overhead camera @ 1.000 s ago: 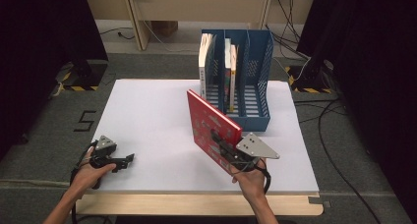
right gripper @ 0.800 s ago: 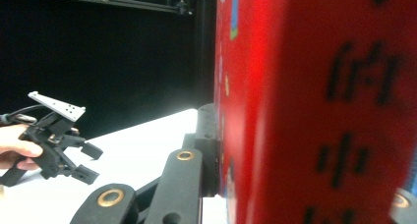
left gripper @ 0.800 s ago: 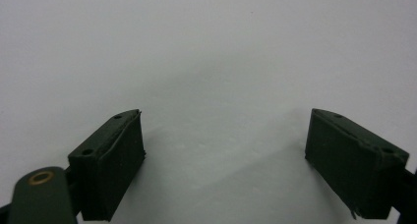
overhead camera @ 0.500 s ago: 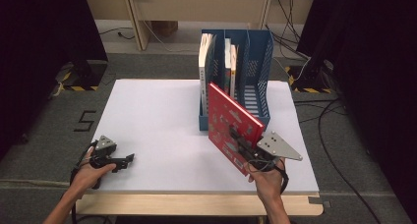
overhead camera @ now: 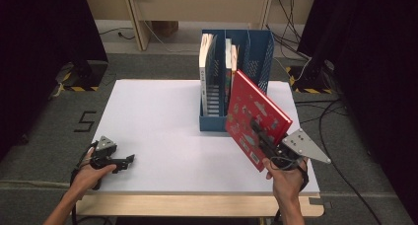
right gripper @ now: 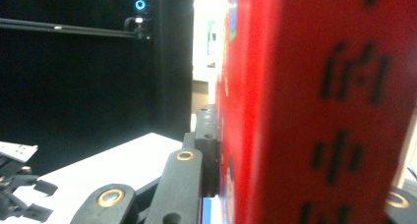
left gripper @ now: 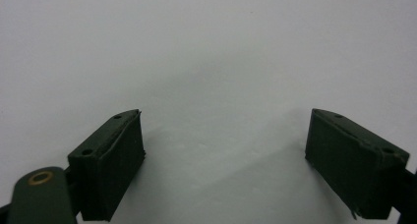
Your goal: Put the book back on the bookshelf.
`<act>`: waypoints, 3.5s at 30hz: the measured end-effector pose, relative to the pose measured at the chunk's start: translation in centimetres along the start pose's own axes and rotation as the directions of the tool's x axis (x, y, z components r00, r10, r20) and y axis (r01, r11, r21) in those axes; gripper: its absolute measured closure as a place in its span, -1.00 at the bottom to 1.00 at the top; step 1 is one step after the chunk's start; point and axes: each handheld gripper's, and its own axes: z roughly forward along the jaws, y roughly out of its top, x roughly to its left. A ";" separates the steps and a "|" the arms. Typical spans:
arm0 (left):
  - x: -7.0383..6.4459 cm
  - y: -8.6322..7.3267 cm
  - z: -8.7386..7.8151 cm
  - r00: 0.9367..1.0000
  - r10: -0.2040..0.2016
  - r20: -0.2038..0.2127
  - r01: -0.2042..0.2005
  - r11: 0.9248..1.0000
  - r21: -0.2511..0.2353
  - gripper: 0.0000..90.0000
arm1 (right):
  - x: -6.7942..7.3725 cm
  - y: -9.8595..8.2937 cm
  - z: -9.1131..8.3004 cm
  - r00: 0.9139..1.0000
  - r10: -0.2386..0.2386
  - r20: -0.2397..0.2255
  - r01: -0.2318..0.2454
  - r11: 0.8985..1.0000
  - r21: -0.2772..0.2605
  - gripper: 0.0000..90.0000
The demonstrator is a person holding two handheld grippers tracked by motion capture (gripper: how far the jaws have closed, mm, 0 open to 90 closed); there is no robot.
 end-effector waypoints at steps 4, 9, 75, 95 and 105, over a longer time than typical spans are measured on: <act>0.0 0.0 0.0 1.000 0.000 0.000 0.000 1.000 -0.001 -0.70 | -0.6 0.2 -0.2 1.000 -0.004 0.028 0.004 1.000 -0.003 0.76; 0.0 0.0 0.0 1.000 -0.002 0.000 0.002 1.000 -0.002 -0.70 | -1.6 0.4 0.1 0.998 0.011 0.060 -0.011 1.000 -0.002 0.76; 0.0 0.0 0.0 1.000 -0.002 -0.001 0.002 1.000 0.000 -0.71 | -13.6 -1.6 17.6 0.914 0.082 0.398 -0.106 0.994 0.037 0.76; -0.1 0.0 0.0 1.000 -0.001 -0.001 0.001 1.000 0.001 -0.71 | -14.1 -4.3 20.3 0.892 0.098 0.441 -0.140 0.988 0.064 0.76; -0.1 0.0 0.1 1.000 -0.001 0.000 0.001 1.000 0.001 -0.71 | -14.6 -5.7 21.4 0.884 0.076 0.461 -0.137 0.985 0.100 0.76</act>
